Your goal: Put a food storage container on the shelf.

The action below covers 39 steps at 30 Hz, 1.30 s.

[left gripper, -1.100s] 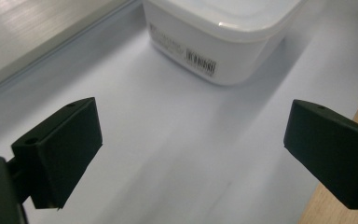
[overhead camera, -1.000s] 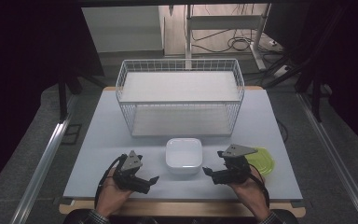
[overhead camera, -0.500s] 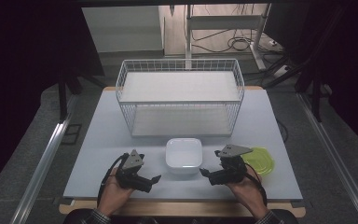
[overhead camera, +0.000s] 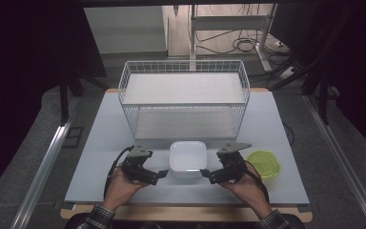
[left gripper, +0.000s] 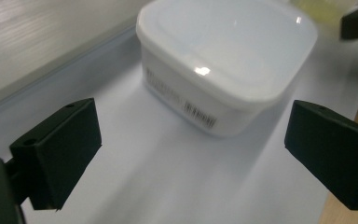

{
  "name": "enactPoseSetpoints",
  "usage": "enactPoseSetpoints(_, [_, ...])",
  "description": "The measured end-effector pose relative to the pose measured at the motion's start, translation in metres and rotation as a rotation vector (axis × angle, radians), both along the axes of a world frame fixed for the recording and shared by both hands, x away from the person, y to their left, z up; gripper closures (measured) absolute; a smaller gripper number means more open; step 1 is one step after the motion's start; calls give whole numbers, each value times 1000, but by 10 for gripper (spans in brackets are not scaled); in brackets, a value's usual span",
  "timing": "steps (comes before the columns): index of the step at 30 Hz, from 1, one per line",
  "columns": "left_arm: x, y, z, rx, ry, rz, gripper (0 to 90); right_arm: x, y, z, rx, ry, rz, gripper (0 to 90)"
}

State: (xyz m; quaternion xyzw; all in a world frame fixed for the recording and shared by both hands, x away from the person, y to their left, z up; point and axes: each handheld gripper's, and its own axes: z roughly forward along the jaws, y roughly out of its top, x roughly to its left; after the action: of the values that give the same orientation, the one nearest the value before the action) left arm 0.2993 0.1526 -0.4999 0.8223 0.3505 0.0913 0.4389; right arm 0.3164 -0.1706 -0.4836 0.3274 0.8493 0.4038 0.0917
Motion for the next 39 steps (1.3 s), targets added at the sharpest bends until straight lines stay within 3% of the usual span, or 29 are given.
enactPoseSetpoints(3, [6,-4,0,-4,7,-13,74,5,2,3,-1,16,5,125])
enactPoseSetpoints(5, [12,-8,0,-16,16,-31,107,11,3,4,27,47,11,158])
enactPoseSetpoints(9, [28,-16,-4,-45,67,-78,99,18,5,4,47,80,2,194])
enactPoseSetpoints(13, [39,-21,-8,-70,93,-114,85,29,10,-1,49,118,1,232])
enactPoseSetpoints(18, [47,-25,-12,-119,153,-144,124,42,13,-5,90,205,11,280])
enactPoseSetpoints(22, [45,-23,-9,-102,174,-144,168,45,11,-2,86,255,-4,363])
enactPoseSetpoints(24, [43,-21,-6,-93,185,-144,251,40,8,4,76,267,-18,456])
enactPoseSetpoints(27, [37,-21,-2,-83,192,-126,297,36,7,6,71,264,-33,488])
enactPoseSetpoints(31, [28,-19,3,-82,190,-85,440,25,5,10,66,245,-63,567])
enactPoseSetpoints(39, [8,-17,4,-141,229,10,585,7,-1,11,128,252,-121,672])
